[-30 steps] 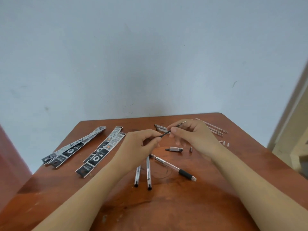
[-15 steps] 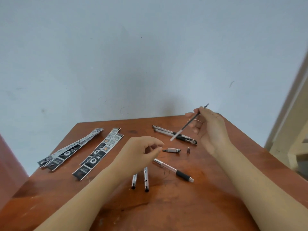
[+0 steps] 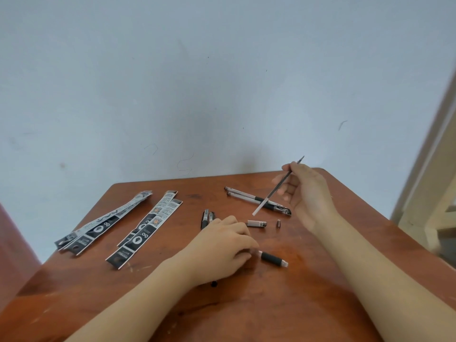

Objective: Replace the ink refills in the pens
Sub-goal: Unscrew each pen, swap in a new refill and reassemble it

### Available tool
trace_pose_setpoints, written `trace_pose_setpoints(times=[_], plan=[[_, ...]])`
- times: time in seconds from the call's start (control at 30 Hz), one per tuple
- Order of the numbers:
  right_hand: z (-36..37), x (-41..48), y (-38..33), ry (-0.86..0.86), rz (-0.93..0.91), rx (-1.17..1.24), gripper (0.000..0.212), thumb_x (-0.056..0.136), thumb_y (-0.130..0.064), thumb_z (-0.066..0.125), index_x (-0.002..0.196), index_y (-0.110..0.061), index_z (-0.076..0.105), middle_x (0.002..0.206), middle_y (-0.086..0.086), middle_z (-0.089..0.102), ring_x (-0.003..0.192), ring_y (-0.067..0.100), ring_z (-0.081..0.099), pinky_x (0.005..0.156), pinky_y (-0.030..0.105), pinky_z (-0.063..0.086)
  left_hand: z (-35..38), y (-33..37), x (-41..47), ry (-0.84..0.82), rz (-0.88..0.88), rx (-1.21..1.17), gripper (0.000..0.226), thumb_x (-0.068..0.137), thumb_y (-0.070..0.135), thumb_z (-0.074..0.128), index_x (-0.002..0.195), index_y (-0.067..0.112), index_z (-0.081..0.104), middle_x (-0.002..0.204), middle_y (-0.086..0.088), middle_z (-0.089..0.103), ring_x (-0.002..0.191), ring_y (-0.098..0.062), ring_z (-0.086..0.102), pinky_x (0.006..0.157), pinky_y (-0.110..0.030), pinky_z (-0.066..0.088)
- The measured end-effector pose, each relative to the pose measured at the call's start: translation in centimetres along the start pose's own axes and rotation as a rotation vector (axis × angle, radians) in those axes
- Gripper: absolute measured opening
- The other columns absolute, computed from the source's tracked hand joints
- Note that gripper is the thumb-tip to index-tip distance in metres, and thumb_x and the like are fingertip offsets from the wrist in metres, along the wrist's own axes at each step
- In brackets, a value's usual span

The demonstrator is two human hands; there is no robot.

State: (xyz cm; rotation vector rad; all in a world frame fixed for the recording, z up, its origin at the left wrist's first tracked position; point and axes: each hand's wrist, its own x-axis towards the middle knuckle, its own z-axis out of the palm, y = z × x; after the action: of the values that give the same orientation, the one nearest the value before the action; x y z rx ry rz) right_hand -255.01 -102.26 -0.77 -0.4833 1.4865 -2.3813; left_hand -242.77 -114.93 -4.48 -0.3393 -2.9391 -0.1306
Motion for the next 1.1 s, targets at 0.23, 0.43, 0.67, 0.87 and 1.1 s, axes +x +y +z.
trace_pose_setpoints(times=[0.23,0.43,0.67,0.87,1.1], plan=[[-0.3,0.2,-0.3,-0.008,-0.043,0.051,0.022,0.097,-0.010,0.037,0.081,-0.013,0.052,0.051,0.001,0.064,0.038,0.008,0.051,0.039,0.015,0.037,0.3,0.2,0.1,0.116,0.024,-0.019,0.025,0.094,0.016,0.038,0.107,0.021,0.059,0.109,0.002,0.060,0.100,-0.016,0.048,0.081,-0.027,0.030],[-0.9,0.5,-1.1,0.013,-0.121,0.087,0.023,0.097,-0.012,0.038,0.081,-0.013,0.054,0.054,-0.001,0.065,0.043,0.006,0.053,0.043,0.015,0.040,0.2,0.1,-0.2,0.093,0.070,-0.142,0.032,0.083,0.019,0.043,0.108,0.021,0.062,0.106,0.003,0.063,0.099,-0.013,0.048,0.082,-0.028,0.037],[-0.8,0.5,-0.9,0.004,-0.122,0.066,0.022,0.097,-0.012,0.038,0.082,-0.014,0.054,0.053,-0.001,0.065,0.043,0.005,0.051,0.044,0.016,0.040,-0.2,-0.1,-0.1,-0.084,0.052,-0.129,0.025,0.089,0.030,0.052,0.110,0.024,0.062,0.116,0.006,0.055,0.109,-0.010,0.043,0.098,-0.033,0.035],[-1.0,0.6,-1.1,0.006,-0.130,0.114,0.023,0.097,-0.012,0.037,0.081,-0.013,0.053,0.052,0.000,0.065,0.043,0.006,0.053,0.043,0.016,0.040,-0.5,0.5,-0.1,0.168,0.002,-0.172,0.024,0.092,0.029,0.035,0.103,0.018,0.054,0.096,-0.001,0.062,0.086,-0.016,0.052,0.076,-0.023,0.033],[-0.9,0.4,-1.2,0.016,-0.161,0.166,0.021,0.098,-0.016,0.038,0.080,-0.015,0.049,0.058,0.001,0.069,0.047,0.009,0.061,0.043,0.015,0.045,-1.2,-0.3,-0.3,0.438,-0.209,-0.509,0.037,0.092,0.012,0.043,0.095,0.049,0.039,0.069,0.011,0.055,0.062,-0.017,0.051,0.056,-0.026,0.042]])
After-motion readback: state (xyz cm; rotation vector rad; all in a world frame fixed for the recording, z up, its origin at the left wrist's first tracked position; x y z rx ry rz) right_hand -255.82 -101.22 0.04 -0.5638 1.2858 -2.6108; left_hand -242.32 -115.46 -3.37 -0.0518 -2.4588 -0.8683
